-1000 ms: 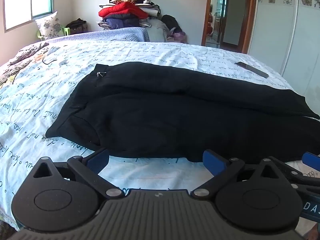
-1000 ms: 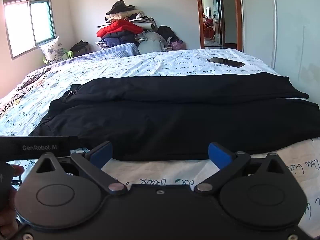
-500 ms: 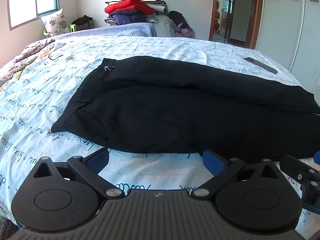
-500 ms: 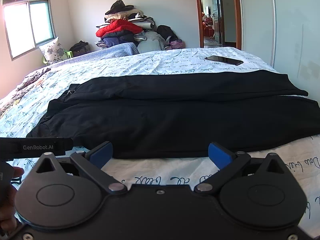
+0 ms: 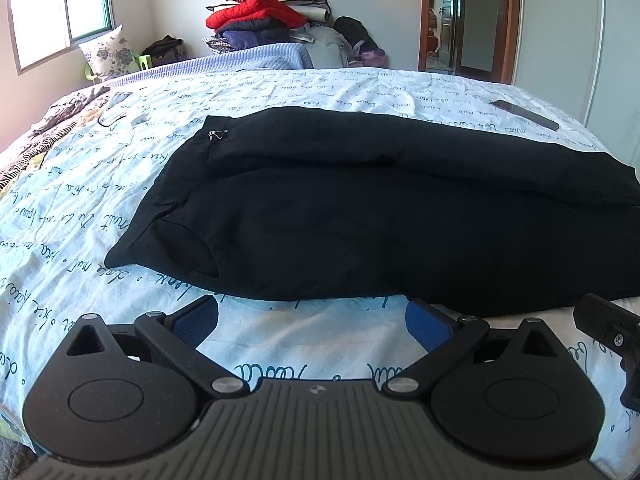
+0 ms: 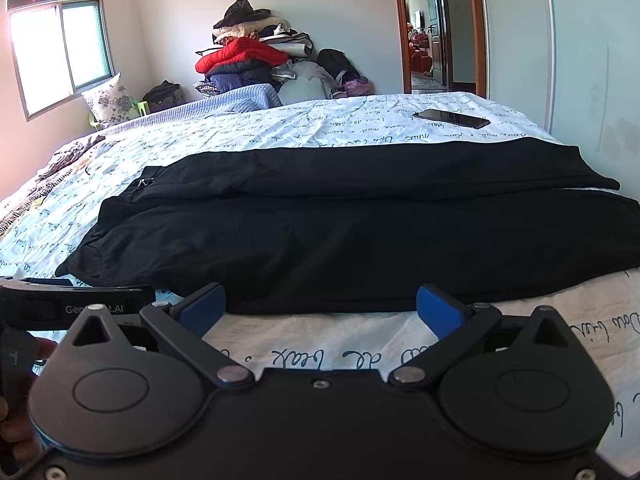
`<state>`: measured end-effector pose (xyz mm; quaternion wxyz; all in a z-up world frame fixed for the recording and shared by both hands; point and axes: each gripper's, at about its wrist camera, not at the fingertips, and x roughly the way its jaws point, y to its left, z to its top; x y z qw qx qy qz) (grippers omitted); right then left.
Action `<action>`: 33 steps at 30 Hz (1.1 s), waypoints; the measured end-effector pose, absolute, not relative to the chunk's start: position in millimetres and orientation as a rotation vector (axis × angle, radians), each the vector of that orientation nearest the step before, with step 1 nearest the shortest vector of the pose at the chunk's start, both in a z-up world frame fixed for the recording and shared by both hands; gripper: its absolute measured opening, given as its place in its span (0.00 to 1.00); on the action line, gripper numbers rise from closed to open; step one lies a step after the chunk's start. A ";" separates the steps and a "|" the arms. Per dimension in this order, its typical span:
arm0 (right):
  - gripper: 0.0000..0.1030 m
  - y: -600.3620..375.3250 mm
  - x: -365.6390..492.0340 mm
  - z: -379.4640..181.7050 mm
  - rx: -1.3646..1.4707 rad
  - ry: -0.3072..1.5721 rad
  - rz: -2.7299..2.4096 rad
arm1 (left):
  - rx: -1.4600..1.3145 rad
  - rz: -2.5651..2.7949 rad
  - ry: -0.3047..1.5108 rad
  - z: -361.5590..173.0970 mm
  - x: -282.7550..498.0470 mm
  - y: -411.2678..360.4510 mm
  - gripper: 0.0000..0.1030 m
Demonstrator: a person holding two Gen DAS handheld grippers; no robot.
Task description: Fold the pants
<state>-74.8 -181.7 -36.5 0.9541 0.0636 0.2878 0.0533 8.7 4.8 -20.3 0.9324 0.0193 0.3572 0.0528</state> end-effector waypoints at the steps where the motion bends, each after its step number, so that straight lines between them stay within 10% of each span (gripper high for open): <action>1: 1.00 -181.8 -74.2 -36.6 0.129 0.585 0.109 | 0.040 0.109 0.731 -20.8 8.9 5.0 0.98; 33: 1.00 -182.2 -74.4 -37.9 0.124 0.584 0.113 | 0.059 0.110 0.748 -25.1 10.4 3.3 0.98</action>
